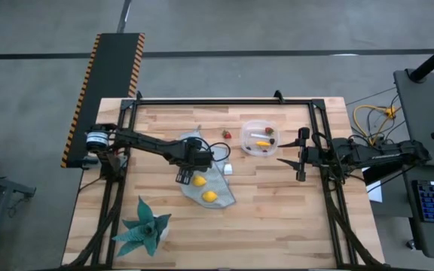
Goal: Pick and placing Produce into tupperware
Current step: Put the pink peach into the transparent bin
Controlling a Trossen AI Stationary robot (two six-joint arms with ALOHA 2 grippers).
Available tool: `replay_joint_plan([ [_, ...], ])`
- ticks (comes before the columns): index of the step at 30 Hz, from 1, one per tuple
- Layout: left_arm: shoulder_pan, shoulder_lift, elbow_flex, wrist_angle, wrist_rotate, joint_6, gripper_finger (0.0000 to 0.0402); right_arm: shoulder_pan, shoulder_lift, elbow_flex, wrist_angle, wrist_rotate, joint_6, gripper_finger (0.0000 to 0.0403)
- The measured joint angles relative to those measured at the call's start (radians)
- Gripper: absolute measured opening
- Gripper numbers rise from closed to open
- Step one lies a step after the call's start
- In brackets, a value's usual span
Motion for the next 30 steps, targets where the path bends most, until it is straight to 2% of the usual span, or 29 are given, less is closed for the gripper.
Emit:
replay_joint_plan([
  [14, 0.000, 0.034, 0.004, 0.038, -0.001, 0.003, 0.0066, 0.000, 0.000, 0.000, 0.001, 0.000, 0.000, 0.0199],
  [30, 0.000, 0.009, 0.045, 0.013, 0.003, 0.000, 0.0050, 0.000, 0.000, 0.000, 0.005, 0.000, 0.000, 0.0199],
])
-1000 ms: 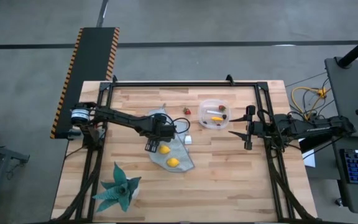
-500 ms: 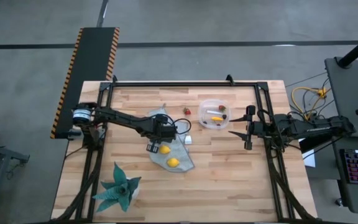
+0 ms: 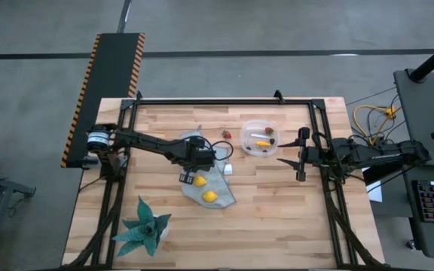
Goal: Pick and placing Produce into tupperware
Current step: Put the pink peach into the transparent bin
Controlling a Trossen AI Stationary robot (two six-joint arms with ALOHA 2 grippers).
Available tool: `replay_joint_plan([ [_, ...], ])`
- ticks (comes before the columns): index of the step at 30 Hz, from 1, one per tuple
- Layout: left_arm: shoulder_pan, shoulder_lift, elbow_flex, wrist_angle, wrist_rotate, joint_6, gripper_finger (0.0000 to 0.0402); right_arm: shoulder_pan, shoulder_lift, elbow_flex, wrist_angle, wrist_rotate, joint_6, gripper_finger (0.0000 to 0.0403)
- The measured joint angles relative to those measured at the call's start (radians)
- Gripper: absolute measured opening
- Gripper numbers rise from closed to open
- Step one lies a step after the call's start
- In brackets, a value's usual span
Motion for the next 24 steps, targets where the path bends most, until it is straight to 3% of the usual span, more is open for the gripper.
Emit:
replay_joint_plan([
  [14, 0.000, -0.033, 0.063, -0.095, -0.039, -0.005, 0.0049, 0.000, 0.000, 0.000, 0.002, 0.000, 0.000, 0.0199],
  [24, 0.006, -0.043, 0.064, 0.135, -0.076, 0.074, 0.0049, 0.000, 0.000, 0.000, 0.002, 0.000, 0.000, 0.0199],
])
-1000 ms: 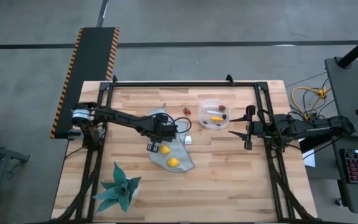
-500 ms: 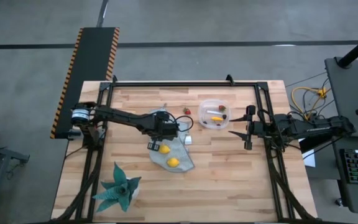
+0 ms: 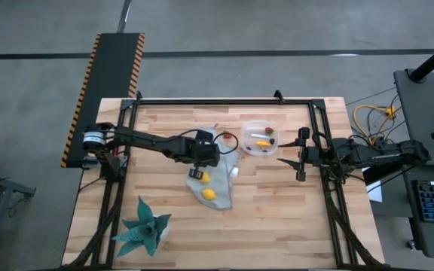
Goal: Pick and placing Produce into tupperware
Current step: Put the pink peach into the transparent bin
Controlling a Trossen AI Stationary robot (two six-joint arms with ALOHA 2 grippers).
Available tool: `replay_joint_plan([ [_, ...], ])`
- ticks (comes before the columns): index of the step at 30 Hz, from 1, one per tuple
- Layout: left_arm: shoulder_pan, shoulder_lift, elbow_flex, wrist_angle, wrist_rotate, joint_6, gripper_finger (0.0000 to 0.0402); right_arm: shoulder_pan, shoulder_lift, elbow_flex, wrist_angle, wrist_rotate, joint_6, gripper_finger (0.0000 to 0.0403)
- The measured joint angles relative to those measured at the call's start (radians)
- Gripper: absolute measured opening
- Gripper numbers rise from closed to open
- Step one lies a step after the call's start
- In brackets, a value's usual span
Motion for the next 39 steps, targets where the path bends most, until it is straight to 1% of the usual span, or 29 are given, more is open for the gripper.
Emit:
replay_joint_plan([
  [2, 0.003, -0.002, 0.001, 0.005, -0.001, -0.001, 0.0049, 0.000, 0.000, 0.000, 0.001, 0.000, 0.004, 0.0199],
  [13, 0.004, -0.012, 0.002, -0.117, -0.007, -0.029, 0.0049, 0.000, 0.000, 0.000, 0.000, 0.000, 0.007, 0.0199],
  [18, 0.005, -0.052, 0.005, -0.218, -0.011, -0.028, 0.0049, 0.000, 0.000, 0.000, 0.000, 0.000, 0.007, 0.0199],
  [21, 0.005, -0.090, 0.020, -0.265, -0.036, -0.030, 0.0049, 0.000, 0.000, 0.000, 0.000, -0.001, 0.007, 0.0199],
  [27, 0.005, -0.164, 0.048, -0.267, -0.038, -0.055, 0.0049, 0.000, 0.000, 0.000, 0.000, 0.000, 0.007, 0.0199],
  [30, 0.005, -0.177, 0.051, -0.266, -0.038, -0.056, 0.0049, 0.000, 0.000, 0.000, 0.001, -0.001, 0.009, 0.0199],
  [33, 0.005, -0.171, 0.049, -0.267, -0.029, -0.058, 0.0049, 0.000, 0.000, 0.000, 0.001, -0.001, 0.010, 0.0199],
  [39, 0.005, -0.114, 0.045, -0.262, -0.027, -0.058, 0.0049, 0.000, 0.000, 0.000, 0.001, -0.002, 0.011, 0.0199],
])
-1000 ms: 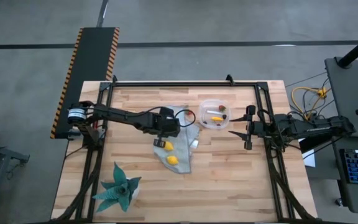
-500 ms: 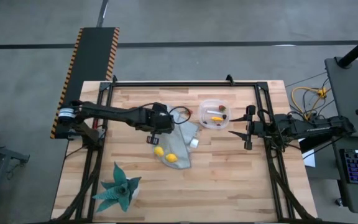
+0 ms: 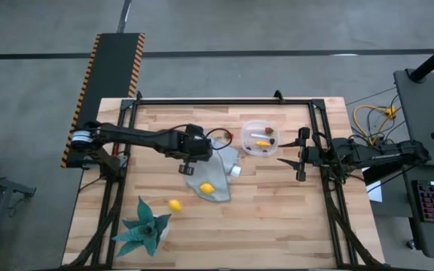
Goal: Pick and placing Produce into tupperware
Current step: Put the pink peach into the transparent bin
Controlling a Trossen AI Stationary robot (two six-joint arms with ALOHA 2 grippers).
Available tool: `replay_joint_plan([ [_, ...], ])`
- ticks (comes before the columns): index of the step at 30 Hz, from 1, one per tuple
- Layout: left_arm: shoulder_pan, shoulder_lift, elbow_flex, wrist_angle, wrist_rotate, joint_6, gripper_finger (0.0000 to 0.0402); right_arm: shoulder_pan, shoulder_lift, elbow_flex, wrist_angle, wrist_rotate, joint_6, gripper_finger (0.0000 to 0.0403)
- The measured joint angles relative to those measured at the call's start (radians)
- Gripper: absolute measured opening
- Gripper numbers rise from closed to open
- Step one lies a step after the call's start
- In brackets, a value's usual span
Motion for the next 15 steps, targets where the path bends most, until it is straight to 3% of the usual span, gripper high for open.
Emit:
replay_joint_plan([
  [7, 0.000, 0.024, -0.004, 0.007, 0.003, 0.001, 0.0049, 0.000, 0.000, 0.000, 0.001, 0.000, -0.001, 0.0199],
  [15, 0.000, 0.094, -0.017, 0.074, 0.076, -0.005, 0.0049, 0.000, 0.000, 0.000, 0.000, 0.000, 0.000, 0.0199],
])
